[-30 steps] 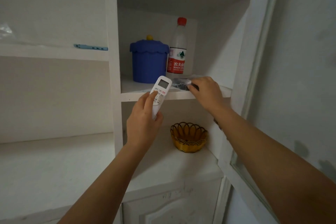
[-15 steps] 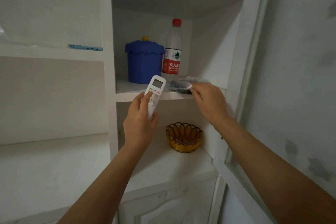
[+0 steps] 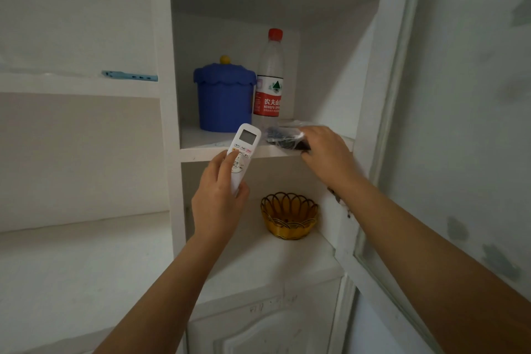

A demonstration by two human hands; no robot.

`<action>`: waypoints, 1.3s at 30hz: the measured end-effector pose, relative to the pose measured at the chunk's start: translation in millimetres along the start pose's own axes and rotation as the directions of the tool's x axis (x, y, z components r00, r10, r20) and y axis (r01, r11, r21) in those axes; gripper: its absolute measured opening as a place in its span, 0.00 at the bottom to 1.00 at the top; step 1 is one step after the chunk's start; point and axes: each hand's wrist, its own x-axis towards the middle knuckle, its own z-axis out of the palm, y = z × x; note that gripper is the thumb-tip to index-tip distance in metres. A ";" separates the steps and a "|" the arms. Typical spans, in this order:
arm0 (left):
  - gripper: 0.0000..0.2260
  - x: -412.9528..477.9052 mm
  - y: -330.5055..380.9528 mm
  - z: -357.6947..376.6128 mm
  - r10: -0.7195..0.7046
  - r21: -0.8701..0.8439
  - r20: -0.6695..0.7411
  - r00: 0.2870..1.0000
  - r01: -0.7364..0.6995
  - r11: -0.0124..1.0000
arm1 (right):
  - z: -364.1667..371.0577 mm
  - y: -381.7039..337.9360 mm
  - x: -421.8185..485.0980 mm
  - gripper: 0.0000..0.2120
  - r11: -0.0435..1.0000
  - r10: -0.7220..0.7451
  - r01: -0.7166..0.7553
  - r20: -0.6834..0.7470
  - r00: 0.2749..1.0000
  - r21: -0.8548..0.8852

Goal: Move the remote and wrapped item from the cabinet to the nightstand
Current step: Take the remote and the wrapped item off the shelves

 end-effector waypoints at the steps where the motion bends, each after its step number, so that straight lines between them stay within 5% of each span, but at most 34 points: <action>1: 0.28 -0.8 -1.5 -1.0 0.008 0.000 0.000 1.000 -0.008 1.000 | -0.7 -0.4 0.2 0.21 1.000 0.005 -0.005 -0.004 1.000 -0.007; 26: 0.26 -32.4 -19.0 -36.5 0.063 -0.062 0.082 0.995 -0.058 0.996 | -20.4 -34.4 -56.0 0.19 1.000 -0.002 -0.004 -0.284 0.959 -0.022; 39: 0.25 -109.0 16.1 -80.0 -0.102 -0.010 0.030 0.994 0.102 0.995 | -31.0 -59.8 -147.9 0.22 0.995 -0.091 0.096 -0.282 0.955 0.002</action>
